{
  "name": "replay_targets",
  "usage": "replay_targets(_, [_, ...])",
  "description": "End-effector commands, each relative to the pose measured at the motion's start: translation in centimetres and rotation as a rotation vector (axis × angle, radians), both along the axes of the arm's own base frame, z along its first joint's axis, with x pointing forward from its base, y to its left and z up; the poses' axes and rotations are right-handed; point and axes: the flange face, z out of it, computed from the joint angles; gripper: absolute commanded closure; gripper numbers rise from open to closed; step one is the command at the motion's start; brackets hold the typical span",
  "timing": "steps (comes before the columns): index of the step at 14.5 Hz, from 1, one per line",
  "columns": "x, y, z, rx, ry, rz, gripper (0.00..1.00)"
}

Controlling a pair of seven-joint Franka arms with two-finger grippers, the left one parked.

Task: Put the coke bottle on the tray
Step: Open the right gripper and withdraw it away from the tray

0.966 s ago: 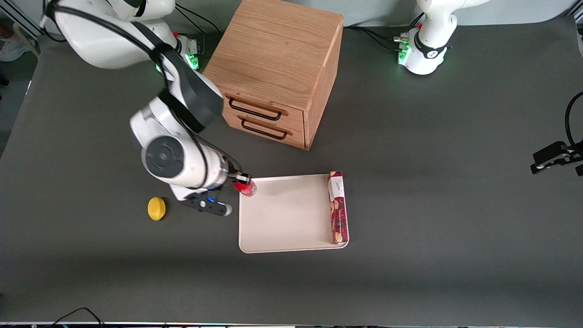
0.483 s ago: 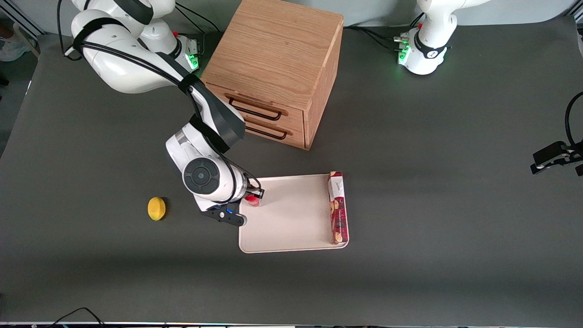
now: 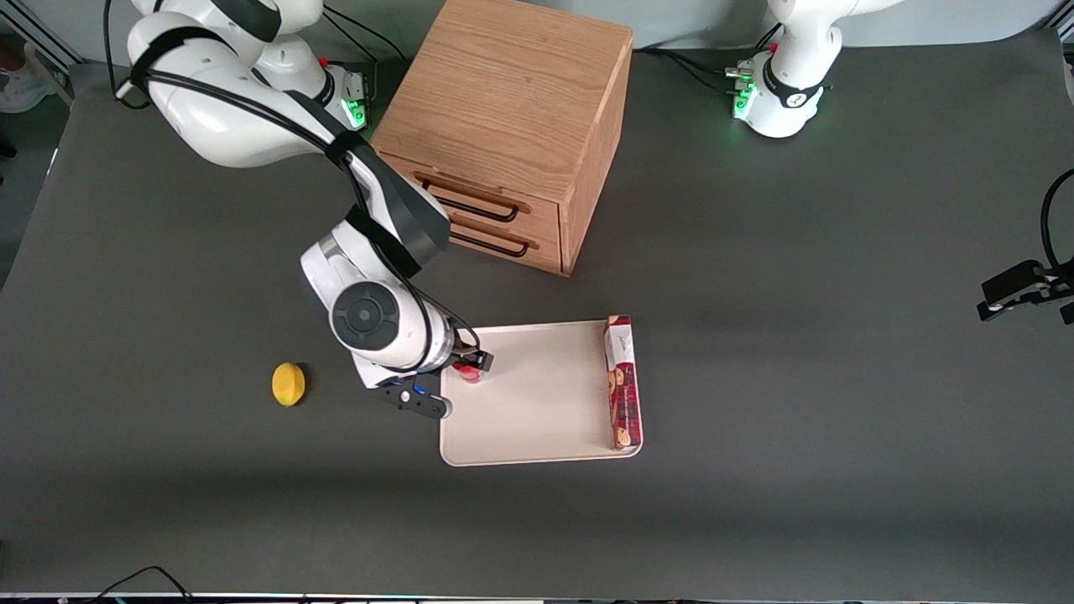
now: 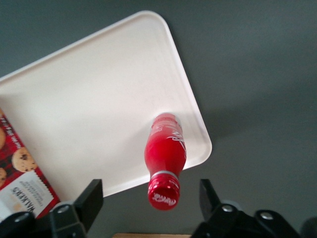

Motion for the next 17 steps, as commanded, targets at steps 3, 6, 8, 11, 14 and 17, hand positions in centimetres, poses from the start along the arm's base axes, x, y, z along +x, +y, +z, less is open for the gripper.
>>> replay_targets(3, [-3.2, -8.3, 17.0, -0.095, -0.077, 0.16, 0.0])
replay_targets(6, [-7.2, -17.6, 25.8, -0.104, -0.005, 0.231, 0.0])
replay_targets(8, [-9.5, -25.2, 28.6, -0.069, 0.023, 0.248, 0.0])
replay_targets(11, [-13.1, -30.6, 28.0, -0.082, 0.029, 0.259, 0.0])
replay_targets(14, [-14.9, -31.5, 23.4, -0.089, -0.031, 0.246, 0.0])
replay_targets(17, [-14.9, -31.2, 22.1, -0.071, -0.056, 0.258, 0.0])
